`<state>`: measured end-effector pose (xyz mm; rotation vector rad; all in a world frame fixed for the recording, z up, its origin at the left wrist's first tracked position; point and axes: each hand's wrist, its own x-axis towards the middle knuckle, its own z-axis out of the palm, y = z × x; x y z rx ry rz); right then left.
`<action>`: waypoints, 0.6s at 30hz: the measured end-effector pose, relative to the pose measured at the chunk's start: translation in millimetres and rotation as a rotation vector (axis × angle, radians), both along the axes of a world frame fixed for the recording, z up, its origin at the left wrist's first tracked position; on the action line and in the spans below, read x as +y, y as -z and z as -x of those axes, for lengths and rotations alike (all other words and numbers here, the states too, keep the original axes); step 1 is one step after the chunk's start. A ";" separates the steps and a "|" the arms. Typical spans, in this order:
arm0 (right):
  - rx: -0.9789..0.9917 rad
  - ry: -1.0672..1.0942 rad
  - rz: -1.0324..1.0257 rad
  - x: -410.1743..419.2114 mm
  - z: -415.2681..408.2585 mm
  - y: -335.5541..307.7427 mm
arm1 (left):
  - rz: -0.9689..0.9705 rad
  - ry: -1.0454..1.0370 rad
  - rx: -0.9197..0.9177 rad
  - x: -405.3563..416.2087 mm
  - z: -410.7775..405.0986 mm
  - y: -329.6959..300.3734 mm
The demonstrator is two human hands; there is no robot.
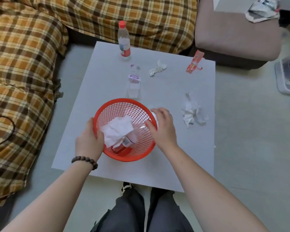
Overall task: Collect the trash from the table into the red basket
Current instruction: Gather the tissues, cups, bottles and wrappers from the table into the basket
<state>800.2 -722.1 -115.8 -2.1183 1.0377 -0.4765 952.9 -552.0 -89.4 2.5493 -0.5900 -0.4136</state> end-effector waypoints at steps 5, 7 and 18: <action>0.321 -0.011 -0.149 -65.8 39.7 68.8 | 0.004 -0.171 -0.047 -10.9 5.3 4.8; 0.508 -0.144 -0.173 -82.0 51.3 100.1 | 0.011 -0.245 -0.047 -17.0 11.0 8.2; 0.682 -0.478 0.136 -134.8 9.8 186.5 | 0.012 -0.383 -0.142 -42.4 35.1 40.8</action>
